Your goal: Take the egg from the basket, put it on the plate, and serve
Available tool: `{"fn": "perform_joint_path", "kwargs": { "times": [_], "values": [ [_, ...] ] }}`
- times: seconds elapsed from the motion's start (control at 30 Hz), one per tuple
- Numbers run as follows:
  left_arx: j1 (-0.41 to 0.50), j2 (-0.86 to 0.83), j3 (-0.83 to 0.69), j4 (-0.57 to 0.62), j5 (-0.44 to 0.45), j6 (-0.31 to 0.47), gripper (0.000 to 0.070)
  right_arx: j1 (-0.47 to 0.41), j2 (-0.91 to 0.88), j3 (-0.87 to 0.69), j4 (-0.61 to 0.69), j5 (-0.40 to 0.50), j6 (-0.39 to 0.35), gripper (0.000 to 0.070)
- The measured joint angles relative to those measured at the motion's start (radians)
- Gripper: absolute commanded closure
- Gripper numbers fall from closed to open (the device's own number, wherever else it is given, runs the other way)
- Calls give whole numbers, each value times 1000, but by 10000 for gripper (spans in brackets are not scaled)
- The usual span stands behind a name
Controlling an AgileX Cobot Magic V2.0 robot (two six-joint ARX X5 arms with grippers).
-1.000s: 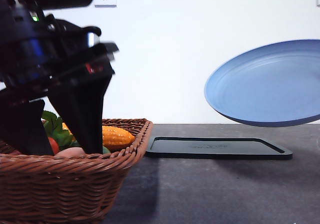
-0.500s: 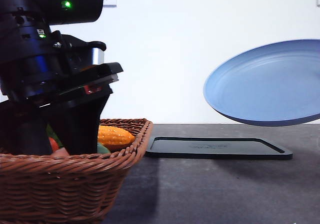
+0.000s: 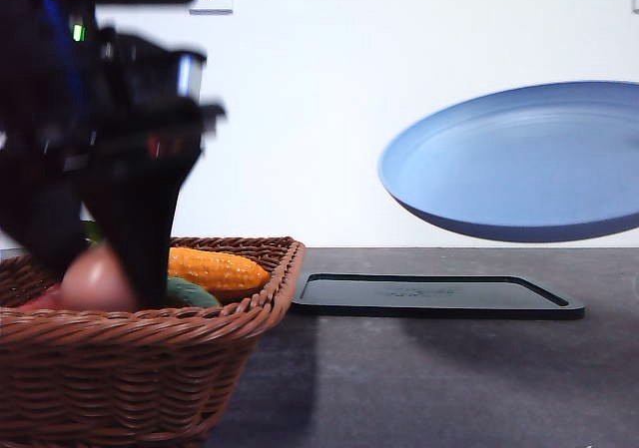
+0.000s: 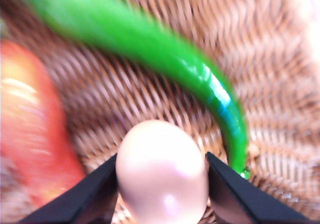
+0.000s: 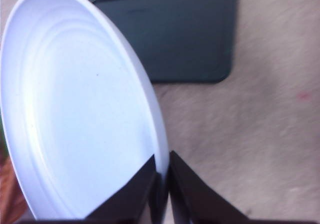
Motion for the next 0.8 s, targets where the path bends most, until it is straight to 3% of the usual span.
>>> {"fn": "perform_joint_path", "kwargs": {
  "times": [0.4, 0.8],
  "values": [
    [-37, -125, 254, -5, -12, 47, 450, 29, 172, 0, -42, -245, 31, 700],
    [-175, -69, 270, 14, -11, 57, 450, 240, 343, 15, -22, -258, 29, 700]
  ]
}}
